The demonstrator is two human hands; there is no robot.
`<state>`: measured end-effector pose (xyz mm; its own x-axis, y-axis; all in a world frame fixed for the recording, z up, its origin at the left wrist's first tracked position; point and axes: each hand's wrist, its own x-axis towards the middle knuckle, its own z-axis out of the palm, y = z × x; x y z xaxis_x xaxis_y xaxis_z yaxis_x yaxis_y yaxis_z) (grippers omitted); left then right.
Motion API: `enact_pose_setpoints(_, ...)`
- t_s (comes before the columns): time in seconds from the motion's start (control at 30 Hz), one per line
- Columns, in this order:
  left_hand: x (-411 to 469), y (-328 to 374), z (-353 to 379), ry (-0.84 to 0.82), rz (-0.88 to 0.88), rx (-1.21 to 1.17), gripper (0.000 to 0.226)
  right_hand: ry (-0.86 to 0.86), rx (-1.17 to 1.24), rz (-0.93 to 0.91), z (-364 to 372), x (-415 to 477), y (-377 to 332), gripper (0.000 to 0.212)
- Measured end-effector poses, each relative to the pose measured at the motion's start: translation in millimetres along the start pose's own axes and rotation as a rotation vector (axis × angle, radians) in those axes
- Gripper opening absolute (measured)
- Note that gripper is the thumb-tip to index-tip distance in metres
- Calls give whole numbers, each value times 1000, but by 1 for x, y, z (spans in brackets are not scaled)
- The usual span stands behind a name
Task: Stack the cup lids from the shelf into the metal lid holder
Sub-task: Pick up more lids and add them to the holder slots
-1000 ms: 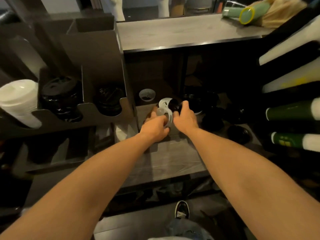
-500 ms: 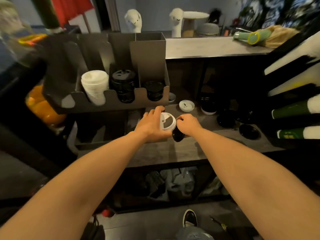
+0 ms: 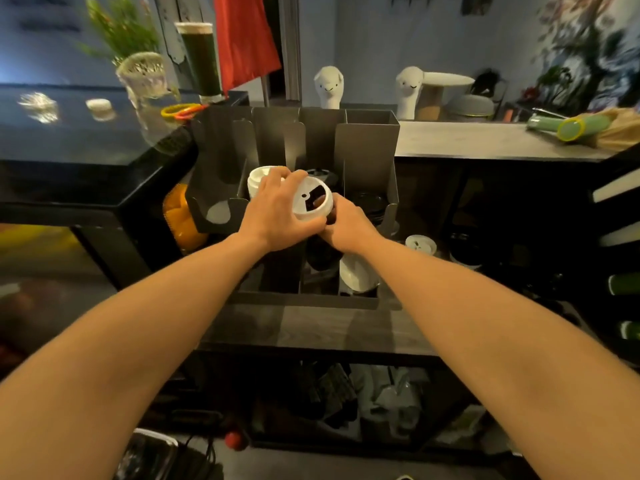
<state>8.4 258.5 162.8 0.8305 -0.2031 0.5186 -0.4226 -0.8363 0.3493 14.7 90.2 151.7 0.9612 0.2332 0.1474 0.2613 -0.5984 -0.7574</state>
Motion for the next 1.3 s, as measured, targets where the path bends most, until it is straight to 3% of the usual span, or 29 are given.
enact_pose_setpoints(0.13,19,-18,-19,22,-69,65,90,-6,23,-38,-3,17,-23,81)
enact_pose_setpoints(0.3,42,-46,-28,-45,-154,108,86,-140,-128,-31,-8,45,-45,93)
enact_pose_setpoints(0.43,59,-64,-28,-118,-247,178,88,-288,-231,-16,-9,64,-64,87)
enact_pose_setpoints(0.57,74,-75,-22,-205,-302,228,91,-396,-247,27,-5,85,-72,65)
enact_pose_setpoints(0.77,86,-81,-10,-336,-312,276,65,-439,-220,100,-8,97,-72,47)
enact_pose_setpoints(0.9,98,-90,-5,-425,-328,274,59,-498,-215,187,-5,104,-65,60)
enact_pose_setpoints(1.07,107,-96,-5,-504,-347,296,69,-519,-218,251,-4,109,-66,64)
enact_pose_setpoints(1.3,85,-83,-8,-380,-382,198,78,-498,-156,248,-1,104,-63,83)
